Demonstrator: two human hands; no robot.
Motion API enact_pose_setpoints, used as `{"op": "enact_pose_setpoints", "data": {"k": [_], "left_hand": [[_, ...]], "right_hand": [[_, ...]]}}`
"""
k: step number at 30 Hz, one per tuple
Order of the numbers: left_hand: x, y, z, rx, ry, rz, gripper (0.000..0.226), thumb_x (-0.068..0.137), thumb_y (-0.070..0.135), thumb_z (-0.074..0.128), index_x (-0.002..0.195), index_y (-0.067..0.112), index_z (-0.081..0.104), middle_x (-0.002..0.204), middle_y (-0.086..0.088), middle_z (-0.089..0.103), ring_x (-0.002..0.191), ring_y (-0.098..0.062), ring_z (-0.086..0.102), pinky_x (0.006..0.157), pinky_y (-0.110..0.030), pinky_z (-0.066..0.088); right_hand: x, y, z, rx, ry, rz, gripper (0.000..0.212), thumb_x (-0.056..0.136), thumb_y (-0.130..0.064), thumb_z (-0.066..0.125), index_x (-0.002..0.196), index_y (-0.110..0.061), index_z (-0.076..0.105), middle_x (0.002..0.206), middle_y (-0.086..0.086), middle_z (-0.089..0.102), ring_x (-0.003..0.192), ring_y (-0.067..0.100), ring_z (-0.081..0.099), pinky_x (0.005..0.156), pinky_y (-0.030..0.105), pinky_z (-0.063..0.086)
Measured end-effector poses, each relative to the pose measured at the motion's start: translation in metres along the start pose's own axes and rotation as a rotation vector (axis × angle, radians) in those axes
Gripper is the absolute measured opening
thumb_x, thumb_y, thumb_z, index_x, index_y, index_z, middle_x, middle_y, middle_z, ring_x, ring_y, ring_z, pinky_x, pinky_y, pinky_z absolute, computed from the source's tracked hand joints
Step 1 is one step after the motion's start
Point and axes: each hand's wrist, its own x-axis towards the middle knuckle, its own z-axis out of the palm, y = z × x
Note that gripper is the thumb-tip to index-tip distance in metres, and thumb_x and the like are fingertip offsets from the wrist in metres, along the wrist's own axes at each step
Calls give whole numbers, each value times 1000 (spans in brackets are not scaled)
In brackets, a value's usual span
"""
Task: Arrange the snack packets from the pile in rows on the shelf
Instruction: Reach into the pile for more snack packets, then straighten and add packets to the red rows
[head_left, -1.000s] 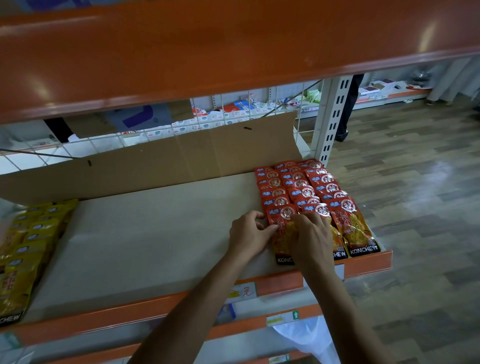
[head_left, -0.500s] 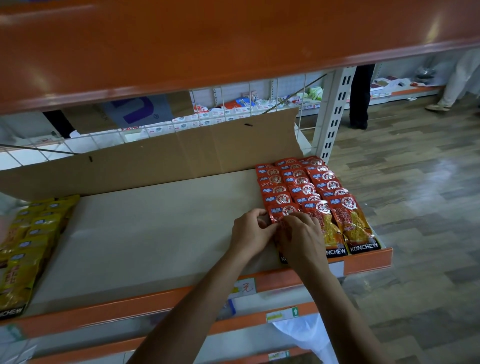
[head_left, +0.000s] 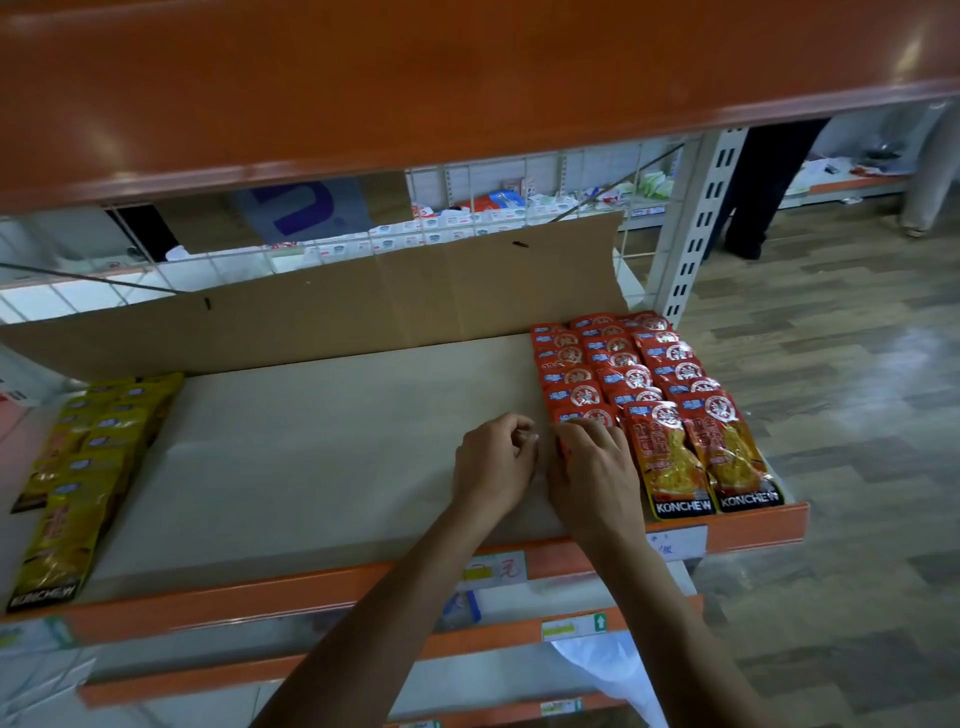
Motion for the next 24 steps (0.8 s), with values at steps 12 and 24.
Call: {"op": "enact_pose_setpoints", "data": {"k": [12,24], "left_hand": [[-41,-90,-76,218,210,103,30,92,23,58,121,21,63,119,2,65,111,-14,56,91,-24,45],[-137,-243,-233,287,450,46,25,73,12,69,98,10,70,93,-8,70,84,-30,67,65,-32,56]], "right_hand": [[-20,-100,56,115,-200,-169,40,81,-3,62,121,-9,62,123,8,62,117,29,50,95,30,40],[-95,-292,153,285,-251,-383,43,65,6,69,107,-3,67,108,13,68,102,38,58,86,37,48]]}}
